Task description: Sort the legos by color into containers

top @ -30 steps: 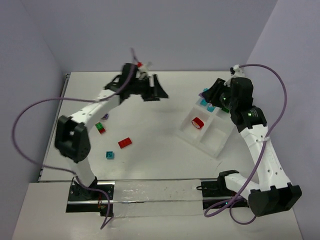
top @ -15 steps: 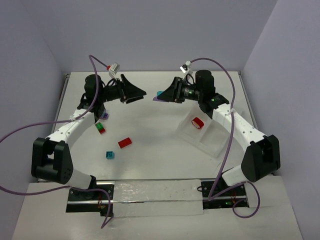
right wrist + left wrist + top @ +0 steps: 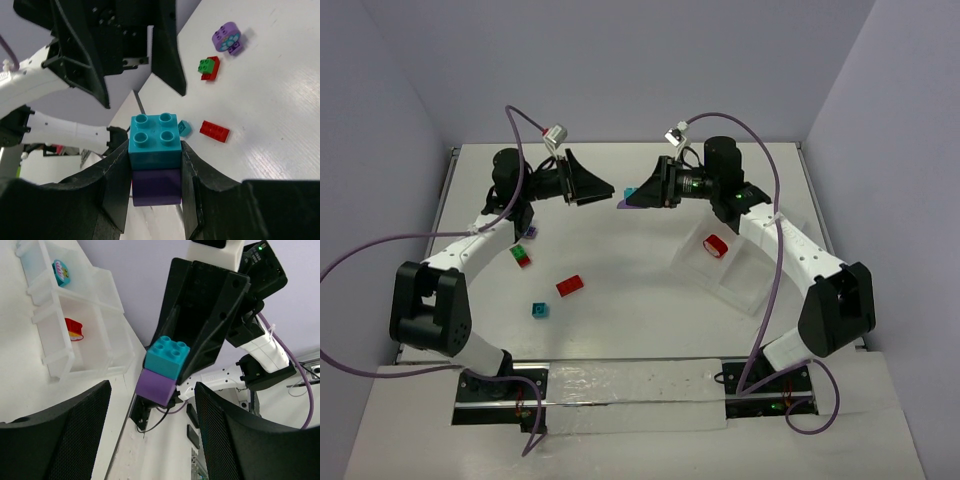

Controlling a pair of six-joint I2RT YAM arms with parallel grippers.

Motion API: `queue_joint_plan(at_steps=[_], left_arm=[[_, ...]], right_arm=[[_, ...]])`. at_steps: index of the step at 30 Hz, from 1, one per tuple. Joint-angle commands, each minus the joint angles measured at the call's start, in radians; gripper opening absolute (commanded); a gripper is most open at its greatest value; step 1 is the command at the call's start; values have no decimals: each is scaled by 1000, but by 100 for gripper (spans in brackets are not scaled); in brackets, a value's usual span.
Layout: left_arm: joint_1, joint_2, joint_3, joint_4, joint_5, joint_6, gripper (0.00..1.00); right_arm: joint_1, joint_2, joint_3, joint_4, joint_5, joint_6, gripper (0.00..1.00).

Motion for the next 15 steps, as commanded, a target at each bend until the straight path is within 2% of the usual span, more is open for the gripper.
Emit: queue_joint_plan(at_steps=[1, 6, 15], left_arm=[[-20, 28, 78, 42, 72, 19, 75], [-55, 50, 115, 15, 116, 51, 72], [-92, 59, 125, 9, 165, 61, 65]], right_arm=[[25, -8, 63, -39, -66, -70, 0], [32, 7, 98, -123, -71, -132, 0], [38, 19, 115, -151, -79, -151, 0]])
